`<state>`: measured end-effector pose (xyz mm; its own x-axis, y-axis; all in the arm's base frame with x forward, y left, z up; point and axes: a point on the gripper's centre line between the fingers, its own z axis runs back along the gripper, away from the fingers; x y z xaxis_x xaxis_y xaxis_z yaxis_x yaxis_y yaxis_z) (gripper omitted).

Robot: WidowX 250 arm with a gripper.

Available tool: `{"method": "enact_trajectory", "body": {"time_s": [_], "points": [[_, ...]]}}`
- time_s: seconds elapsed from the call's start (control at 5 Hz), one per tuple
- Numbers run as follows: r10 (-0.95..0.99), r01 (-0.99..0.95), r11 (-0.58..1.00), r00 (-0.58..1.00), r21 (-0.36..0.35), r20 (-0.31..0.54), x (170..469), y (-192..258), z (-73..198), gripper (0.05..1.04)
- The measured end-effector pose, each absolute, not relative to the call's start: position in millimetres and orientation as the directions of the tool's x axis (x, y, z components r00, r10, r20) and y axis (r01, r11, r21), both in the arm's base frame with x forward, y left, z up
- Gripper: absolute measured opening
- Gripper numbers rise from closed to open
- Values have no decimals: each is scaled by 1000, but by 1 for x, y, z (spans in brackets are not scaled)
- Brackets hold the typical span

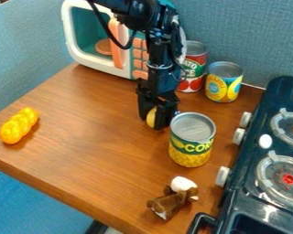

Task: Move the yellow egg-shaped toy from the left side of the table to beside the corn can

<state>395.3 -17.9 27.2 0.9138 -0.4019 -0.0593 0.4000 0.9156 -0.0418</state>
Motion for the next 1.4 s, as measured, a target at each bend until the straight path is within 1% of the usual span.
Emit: {"method": "enact_trajectory", "body": {"time_s": [0.2,0.4,0.6,0.8,1.0,1.2,1.4], "points": [[-397,396,918,916,-34,-61,397,-17,26,738],[-385,383,923,921,-34,-64,396,-17,24,994],[-364,363,932,930,-29,-58,387,-15,28,1011],[-321,321,947,947,-5,-3,376,-1,60,1006],[-244,245,968,969,50,-26,339,36,89,1006],[-174,179,980,982,84,-69,308,70,103,1004],[-79,87,992,992,90,-94,281,113,110,1001]]}}
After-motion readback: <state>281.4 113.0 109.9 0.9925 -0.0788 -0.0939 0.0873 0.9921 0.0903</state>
